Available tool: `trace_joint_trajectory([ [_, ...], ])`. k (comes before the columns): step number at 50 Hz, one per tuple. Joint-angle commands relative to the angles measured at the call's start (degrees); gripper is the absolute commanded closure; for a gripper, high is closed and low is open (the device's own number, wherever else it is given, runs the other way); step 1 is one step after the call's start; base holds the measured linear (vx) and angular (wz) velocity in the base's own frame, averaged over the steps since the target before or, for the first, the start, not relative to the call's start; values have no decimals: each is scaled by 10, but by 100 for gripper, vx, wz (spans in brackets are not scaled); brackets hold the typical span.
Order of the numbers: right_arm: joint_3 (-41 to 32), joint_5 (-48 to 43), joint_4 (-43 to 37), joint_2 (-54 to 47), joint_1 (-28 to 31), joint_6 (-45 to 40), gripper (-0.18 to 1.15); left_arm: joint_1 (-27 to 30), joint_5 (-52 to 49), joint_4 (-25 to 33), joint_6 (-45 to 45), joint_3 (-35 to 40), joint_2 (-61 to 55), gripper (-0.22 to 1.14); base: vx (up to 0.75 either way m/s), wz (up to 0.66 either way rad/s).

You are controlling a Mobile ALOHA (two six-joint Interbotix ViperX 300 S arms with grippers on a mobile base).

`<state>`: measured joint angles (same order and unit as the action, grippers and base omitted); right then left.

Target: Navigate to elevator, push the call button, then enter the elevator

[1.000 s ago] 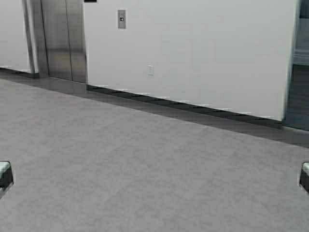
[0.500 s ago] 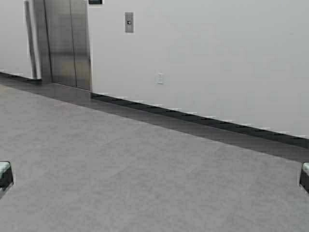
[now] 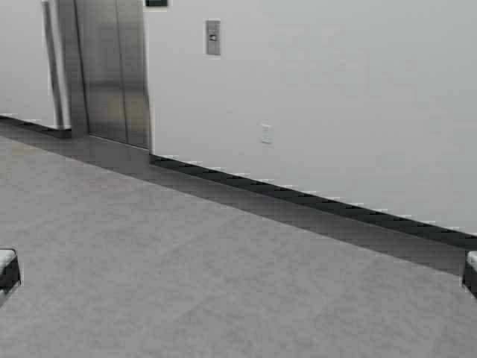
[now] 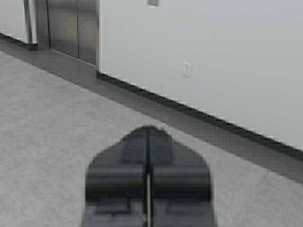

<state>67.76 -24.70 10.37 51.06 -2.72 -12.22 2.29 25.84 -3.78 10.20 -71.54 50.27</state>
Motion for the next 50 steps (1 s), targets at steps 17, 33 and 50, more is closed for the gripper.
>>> trace_joint_trajectory([
  [17,-1,-4,1,2,1,-2,92,0,4,-4,6,13,-2,89,73,10],
  [33,-3,-5,1,-4,1,-3,92,0,4,-4,9,2,4,89,71,-1],
  [50,7,-5,1,11,1,0,92,0,4,-4,9,6,-1,89,67,14],
])
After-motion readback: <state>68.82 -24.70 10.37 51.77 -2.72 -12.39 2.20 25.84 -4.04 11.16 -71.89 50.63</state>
